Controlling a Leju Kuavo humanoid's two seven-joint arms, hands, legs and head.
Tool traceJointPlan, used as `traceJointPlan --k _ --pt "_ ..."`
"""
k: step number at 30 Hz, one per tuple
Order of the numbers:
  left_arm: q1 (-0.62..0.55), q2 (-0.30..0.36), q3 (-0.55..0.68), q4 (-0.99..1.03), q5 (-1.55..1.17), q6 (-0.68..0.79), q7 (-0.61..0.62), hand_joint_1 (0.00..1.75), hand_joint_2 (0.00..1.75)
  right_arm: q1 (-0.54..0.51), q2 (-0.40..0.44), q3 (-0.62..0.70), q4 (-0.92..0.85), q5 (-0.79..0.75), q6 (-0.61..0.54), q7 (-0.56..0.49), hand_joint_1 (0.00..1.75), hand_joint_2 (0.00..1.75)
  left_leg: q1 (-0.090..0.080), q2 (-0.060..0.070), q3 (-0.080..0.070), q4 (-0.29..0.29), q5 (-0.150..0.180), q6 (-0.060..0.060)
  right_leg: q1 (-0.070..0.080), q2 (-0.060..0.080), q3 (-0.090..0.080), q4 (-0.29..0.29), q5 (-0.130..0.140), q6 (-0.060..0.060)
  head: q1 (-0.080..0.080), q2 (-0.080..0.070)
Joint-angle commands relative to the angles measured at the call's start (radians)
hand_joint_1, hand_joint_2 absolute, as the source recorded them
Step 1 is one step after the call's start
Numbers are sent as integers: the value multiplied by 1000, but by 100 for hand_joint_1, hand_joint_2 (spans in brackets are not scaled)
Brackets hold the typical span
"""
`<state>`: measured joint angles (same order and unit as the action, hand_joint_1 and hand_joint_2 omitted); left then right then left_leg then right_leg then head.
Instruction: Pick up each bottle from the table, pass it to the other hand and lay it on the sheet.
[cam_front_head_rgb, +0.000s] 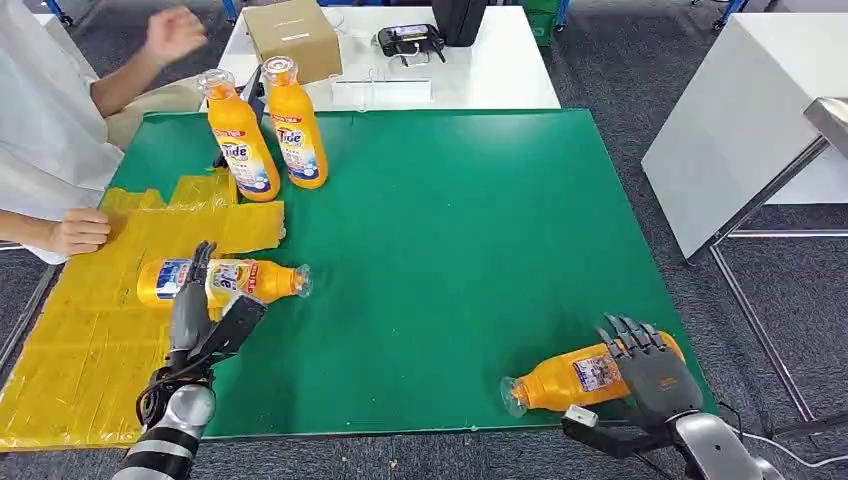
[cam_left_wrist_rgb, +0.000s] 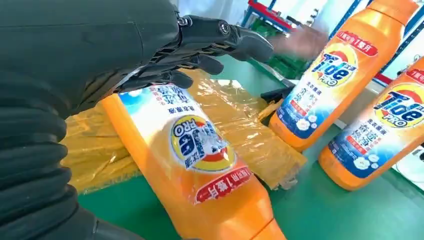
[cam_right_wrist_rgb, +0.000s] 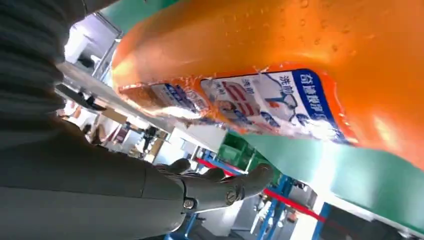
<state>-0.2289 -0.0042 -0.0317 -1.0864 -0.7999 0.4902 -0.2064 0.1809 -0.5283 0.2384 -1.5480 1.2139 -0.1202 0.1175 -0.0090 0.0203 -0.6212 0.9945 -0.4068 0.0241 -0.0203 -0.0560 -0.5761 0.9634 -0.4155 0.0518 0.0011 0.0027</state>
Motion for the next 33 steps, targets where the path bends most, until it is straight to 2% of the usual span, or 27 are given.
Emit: traceJointPlan --k 1,5,8,10,12,15,17,23,24,26,27,28,31,33 --pt "-31 -21 -39 35 49 -20 -31 0 175 -106 97 -21 279 -51 70 -52 0 175 2 0 4 -1 -1 -2 2 4 4 -3 0 -2 0 0" --pt "-47 -24 -59 52 65 -18 -46 0 175 -151 122 -18 370 -92 73 -95 0 175 3 1 4 -1 0 -1 2 4 4 -3 0 -2 0 0" --pt "-78 -31 -82 85 80 -16 -61 0 175 -223 145 13 524 -61 61 -102 0 175 4 3 7 -2 0 -2 3 7 7 -5 2 -2 0 0" --pt "-81 -32 -84 86 80 -16 -60 0 175 -225 146 14 530 -61 57 -104 0 175 4 3 8 -2 0 -3 4 7 8 -5 2 -3 0 0" --pt "-81 -32 -84 86 80 -16 -60 0 175 -225 146 14 530 -61 57 -104 0 175 3 11 9 -1 -1 -2 3 12 5 -4 4 -5 0 0" --pt "-78 -30 -86 86 82 -13 -60 0 175 -227 147 15 537 -60 53 -108 0 175 5 10 14 -1 -1 -3 4 14 1 -5 3 -7 0 0" --pt "-78 -30 -86 86 82 -13 -60 0 175 -227 147 15 537 -60 53 -108 0 175 5 15 19 -2 -6 -2 5 16 5 -7 -7 -6 0 0" --pt "-82 -30 -91 87 89 -15 -65 0 175 -232 149 17 551 -61 56 -108 0 175 6 18 22 -2 -3 -2 6 19 9 -10 -5 -7 0 0" --pt "-85 -31 -97 90 93 -14 -70 0 175 -238 156 17 568 -70 60 -118 14 175 7 19 23 -2 -4 -2 6 19 10 -11 -4 -8 1 0" --pt "-93 -36 -111 96 102 -13 -74 0 175 -255 171 29 610 -71 48 -137 133 175 7 20 24 -2 -3 -1 6 19 11 -12 -4 -7 0 0" --pt "-94 -35 -119 97 109 -11 -72 0 175 -265 179 38 630 -69 31 -144 159 175 7 17 22 -3 -1 -2 6 18 10 -13 -3 -8 0 0" --pt "-92 -36 -122 94 114 -11 -71 0 175 -269 186 45 629 -66 17 -147 171 175 8 20 24 -2 -2 -1 7 20 12 -13 -4 -7 1 0" --pt "-81 -35 -127 79 124 -14 -69 0 175 -271 193 57 590 -68 13 -148 175 175 8 23 24 -2 -3 0 8 21 13 -14 -4 -7 0 0" --pt "-70 -36 -129 58 134 -19 -71 0 175 -271 189 76 544 -52 13 -140 175 175 8 18 22 -3 -1 0 7 19 12 -14 -3 -7 1 0"
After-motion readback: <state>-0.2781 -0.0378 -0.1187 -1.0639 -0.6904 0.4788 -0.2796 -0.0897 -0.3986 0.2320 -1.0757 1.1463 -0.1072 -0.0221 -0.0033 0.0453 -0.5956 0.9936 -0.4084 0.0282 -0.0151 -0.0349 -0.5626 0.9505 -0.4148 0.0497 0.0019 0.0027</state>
